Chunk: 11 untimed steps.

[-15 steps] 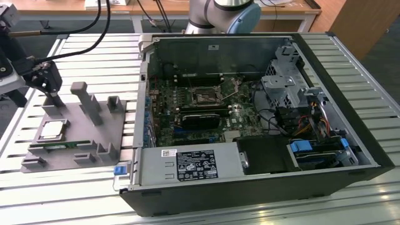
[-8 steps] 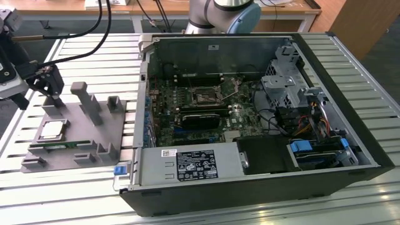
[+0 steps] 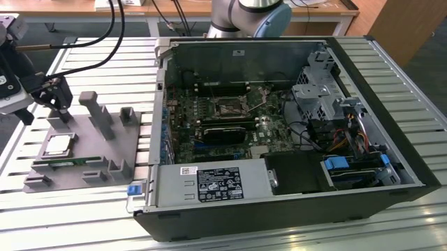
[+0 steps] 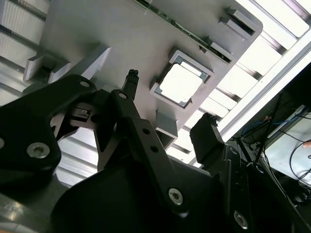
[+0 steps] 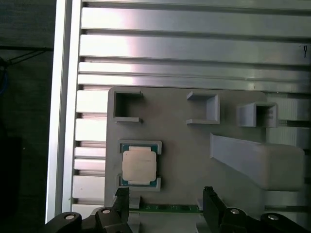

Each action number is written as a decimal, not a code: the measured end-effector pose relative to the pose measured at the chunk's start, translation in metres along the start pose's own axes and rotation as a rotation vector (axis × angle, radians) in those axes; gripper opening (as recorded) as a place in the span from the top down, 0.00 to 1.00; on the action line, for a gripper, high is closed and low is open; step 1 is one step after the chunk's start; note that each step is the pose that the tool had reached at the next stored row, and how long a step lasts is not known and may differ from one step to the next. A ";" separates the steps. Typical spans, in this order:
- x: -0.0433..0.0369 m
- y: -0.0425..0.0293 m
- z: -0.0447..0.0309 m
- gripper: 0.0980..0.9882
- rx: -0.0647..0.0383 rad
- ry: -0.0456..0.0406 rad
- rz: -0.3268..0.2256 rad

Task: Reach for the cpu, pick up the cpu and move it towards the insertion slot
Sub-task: 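Pick up the cpu and move it towards the insertion slot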

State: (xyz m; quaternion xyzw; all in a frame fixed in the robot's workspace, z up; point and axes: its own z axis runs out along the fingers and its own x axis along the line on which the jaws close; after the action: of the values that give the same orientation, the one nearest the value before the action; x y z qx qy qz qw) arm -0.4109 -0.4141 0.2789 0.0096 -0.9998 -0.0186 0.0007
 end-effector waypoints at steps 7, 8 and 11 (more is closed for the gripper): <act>0.0018 -0.0002 0.0068 0.32 0.000 0.0001 0.000; 0.0022 -0.0002 0.0075 0.32 0.000 0.0001 0.000; 0.0037 -0.0003 0.0099 0.32 0.000 -0.0001 0.000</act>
State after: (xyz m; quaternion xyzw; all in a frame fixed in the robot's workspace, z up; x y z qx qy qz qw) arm -0.4146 -0.4141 0.2690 0.0095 -0.9998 -0.0187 0.0006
